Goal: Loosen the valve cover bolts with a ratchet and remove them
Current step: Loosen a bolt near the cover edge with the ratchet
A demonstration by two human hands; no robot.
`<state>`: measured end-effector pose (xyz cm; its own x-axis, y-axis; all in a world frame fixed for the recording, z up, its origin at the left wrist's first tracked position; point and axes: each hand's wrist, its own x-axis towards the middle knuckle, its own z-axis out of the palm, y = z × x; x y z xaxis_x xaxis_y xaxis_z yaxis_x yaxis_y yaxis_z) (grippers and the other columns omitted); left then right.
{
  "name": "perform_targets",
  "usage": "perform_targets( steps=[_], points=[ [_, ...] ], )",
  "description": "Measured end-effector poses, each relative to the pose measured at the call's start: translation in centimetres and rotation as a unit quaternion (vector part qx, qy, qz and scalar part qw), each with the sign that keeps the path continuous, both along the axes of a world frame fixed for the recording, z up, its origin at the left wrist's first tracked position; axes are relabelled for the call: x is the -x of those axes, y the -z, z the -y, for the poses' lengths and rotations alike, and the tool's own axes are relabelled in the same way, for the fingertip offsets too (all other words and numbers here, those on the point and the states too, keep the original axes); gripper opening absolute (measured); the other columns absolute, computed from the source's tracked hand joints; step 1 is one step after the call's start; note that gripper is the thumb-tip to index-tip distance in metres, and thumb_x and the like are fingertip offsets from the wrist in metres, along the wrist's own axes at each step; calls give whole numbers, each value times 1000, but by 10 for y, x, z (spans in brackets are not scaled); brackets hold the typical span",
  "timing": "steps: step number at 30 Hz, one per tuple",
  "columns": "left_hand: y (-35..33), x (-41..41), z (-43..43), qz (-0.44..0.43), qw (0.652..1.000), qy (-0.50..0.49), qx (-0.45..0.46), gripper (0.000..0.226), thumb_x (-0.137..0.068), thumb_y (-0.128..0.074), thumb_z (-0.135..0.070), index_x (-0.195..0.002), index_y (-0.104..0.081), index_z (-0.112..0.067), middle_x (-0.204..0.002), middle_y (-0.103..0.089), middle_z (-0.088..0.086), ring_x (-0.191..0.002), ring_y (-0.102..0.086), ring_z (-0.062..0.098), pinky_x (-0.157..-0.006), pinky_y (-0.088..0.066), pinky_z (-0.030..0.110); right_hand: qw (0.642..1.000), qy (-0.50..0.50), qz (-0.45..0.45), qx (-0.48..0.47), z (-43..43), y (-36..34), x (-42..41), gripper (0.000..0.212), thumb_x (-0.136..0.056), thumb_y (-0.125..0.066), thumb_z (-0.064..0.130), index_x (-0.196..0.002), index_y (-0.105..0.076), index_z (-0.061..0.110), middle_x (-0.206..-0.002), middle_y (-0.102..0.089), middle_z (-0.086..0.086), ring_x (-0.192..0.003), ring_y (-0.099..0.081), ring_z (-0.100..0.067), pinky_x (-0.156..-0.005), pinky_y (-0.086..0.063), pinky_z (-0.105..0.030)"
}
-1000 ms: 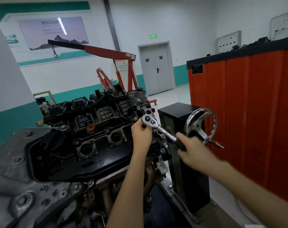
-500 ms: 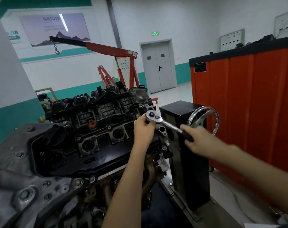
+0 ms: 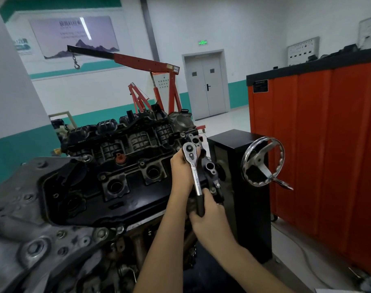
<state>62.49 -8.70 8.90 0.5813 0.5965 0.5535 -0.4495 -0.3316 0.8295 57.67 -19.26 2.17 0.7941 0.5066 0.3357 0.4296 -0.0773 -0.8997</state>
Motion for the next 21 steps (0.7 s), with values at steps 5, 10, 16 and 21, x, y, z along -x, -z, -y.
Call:
perform_targets(
  steps=[5,10,16,21],
  points=[
    [-7,6,-4,-66,994,0,-87,37,-90,-56,1,-59,-58,-18,-56,-54,-12,-57,-46,1,-57,-38,16,958,-46,186,211,75,-46,-80,33,-87,-60,1,-101,-52,30,-69,-53,2,-49,-54,-2,-46,-42,-14],
    [-8,11,0,-58,993,-12,-98,26,-91,-57,-2,-72,-67,-17,-62,-58,-11,-59,-46,-2,-57,-37,11,852,40,397,339,82,-92,-126,17,-91,-55,14,-105,-49,20,-70,-54,3,-64,-57,-21,-56,-40,-26],
    [-4,6,3,-55,996,-25,-65,37,-90,-56,4,-60,-54,-16,-52,-54,-15,-52,-46,-5,-54,-40,11,993,-4,75,89,48,-10,-36,26,-84,-59,0,-94,-47,22,-66,-53,-5,-49,-49,-8,-45,-40,-24],
    [-6,6,4,-52,996,-23,-66,50,-90,-61,2,-54,-39,-23,-44,-40,-16,-49,-34,-4,-52,-32,12,1000,9,-13,7,5,5,-5,25,-85,-56,4,-108,-51,13,-79,-55,-18,-60,-50,-22,-52,-42,-29]
  ],
)
